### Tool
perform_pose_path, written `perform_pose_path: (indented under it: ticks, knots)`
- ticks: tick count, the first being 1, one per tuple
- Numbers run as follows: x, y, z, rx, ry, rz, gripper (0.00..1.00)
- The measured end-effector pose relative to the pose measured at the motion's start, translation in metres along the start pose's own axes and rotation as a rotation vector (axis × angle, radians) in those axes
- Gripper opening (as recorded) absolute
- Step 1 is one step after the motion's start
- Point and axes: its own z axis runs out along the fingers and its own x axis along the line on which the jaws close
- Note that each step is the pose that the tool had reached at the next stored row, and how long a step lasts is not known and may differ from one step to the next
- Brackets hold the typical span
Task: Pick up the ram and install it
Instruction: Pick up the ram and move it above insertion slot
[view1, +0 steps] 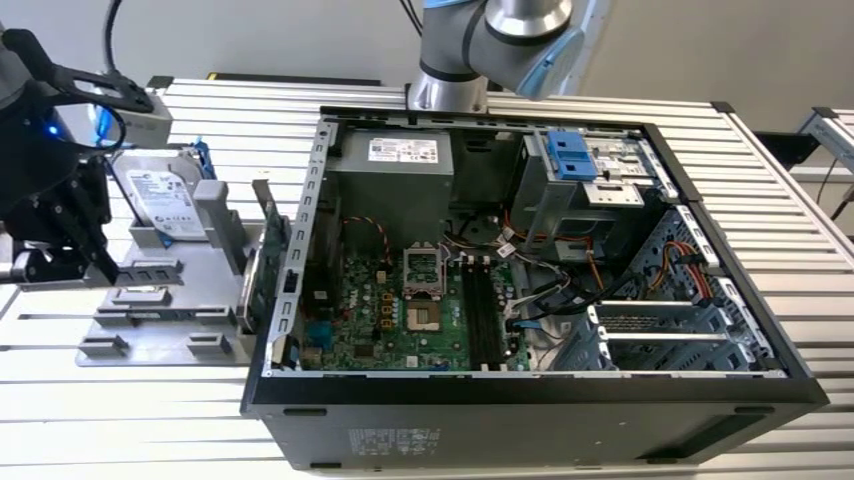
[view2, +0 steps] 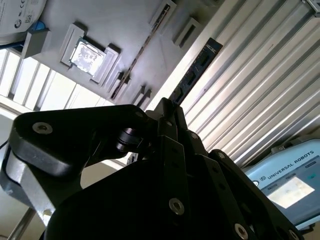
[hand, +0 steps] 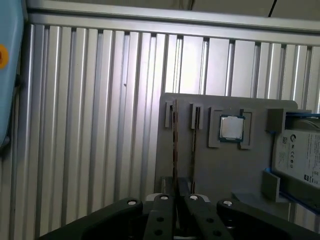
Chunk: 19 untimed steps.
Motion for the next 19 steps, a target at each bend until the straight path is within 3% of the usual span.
perform_pose_path:
  ticks: [19]
  knots:
    - [0.0000, 0.0001, -0.0066, 0.0001, 0.0000, 0.000, 0.00]
